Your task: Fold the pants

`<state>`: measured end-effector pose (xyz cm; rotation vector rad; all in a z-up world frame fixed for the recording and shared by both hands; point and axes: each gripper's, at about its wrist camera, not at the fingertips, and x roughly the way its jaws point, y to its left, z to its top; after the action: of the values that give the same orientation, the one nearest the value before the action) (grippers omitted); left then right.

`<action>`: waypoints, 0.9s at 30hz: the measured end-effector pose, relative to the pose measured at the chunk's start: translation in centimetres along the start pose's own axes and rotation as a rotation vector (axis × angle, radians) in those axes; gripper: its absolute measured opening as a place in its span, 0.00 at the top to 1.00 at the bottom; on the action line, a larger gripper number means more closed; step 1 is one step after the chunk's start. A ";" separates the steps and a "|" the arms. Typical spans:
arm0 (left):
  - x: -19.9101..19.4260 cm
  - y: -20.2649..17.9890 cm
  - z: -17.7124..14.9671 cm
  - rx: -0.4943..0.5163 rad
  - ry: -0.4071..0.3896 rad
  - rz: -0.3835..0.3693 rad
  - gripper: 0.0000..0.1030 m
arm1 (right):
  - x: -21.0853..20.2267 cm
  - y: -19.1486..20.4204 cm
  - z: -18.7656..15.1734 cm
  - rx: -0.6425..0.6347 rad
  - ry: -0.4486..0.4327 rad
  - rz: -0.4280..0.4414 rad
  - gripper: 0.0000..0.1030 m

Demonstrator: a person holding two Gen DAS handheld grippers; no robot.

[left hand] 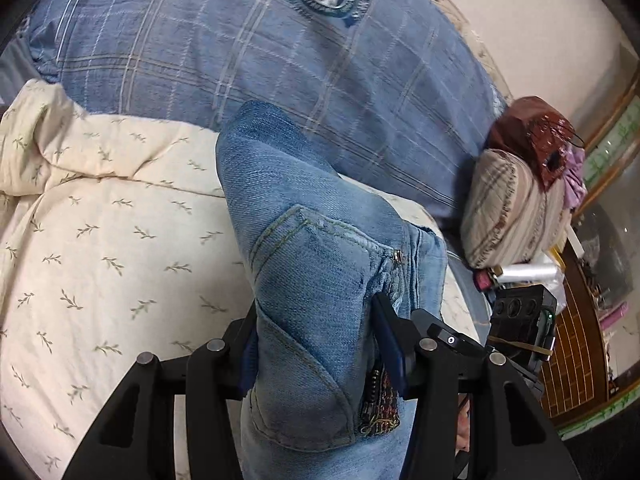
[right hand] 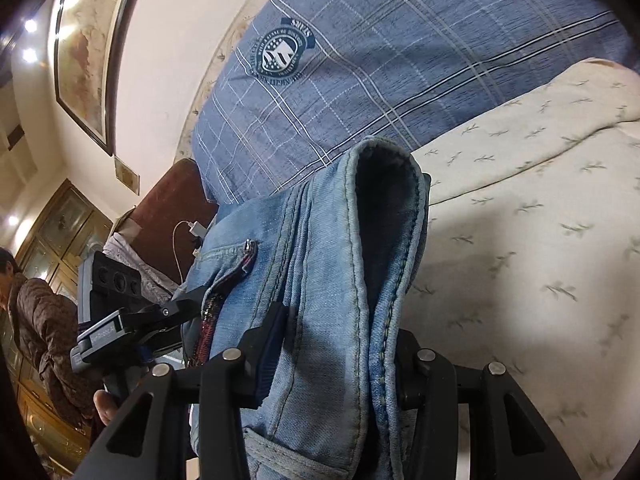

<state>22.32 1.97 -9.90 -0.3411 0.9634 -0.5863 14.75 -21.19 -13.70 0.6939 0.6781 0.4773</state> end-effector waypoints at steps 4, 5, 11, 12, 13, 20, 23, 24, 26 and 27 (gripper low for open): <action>1.6 1.6 -0.1 -0.031 0.031 0.014 0.49 | 2.0 -0.4 0.4 0.014 0.042 -0.033 0.54; 2.1 2.0 -0.2 -0.043 0.041 0.016 0.49 | 2.4 -0.6 0.3 0.013 0.055 -0.047 0.54; 4.3 4.6 -0.8 -0.118 0.066 0.030 0.46 | 3.6 -1.6 -0.1 0.007 0.112 -0.135 0.54; 4.5 4.6 -0.8 -0.121 0.071 0.036 0.45 | 3.9 -1.7 -0.1 0.004 0.121 -0.154 0.54; 4.7 4.8 -0.9 -0.121 0.076 0.047 0.41 | 4.1 -1.9 -0.2 -0.001 0.130 -0.172 0.54; 3.3 3.8 -1.0 -0.121 0.070 0.140 0.35 | 3.7 -1.1 -0.4 -0.077 0.111 -0.263 0.44; 0.6 2.6 -1.3 -0.070 -0.001 0.190 0.33 | 2.1 0.3 -0.7 -0.156 0.044 -0.312 0.44; -0.7 1.8 -1.6 -0.045 -0.032 0.215 0.33 | 1.5 0.8 -0.8 -0.182 0.015 -0.323 0.44; -2.0 0.8 -2.1 -0.005 -0.071 0.259 0.27 | -0.2 2.2 -1.2 -0.249 -0.054 -0.307 0.44; -2.8 0.2 -2.5 0.023 -0.087 0.292 0.25 | -1.1 3.0 -1.6 -0.287 -0.089 -0.280 0.44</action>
<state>19.08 3.75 -9.46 -0.1983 0.9015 -0.3134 12.35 -19.20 -12.02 0.3407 0.5968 0.2752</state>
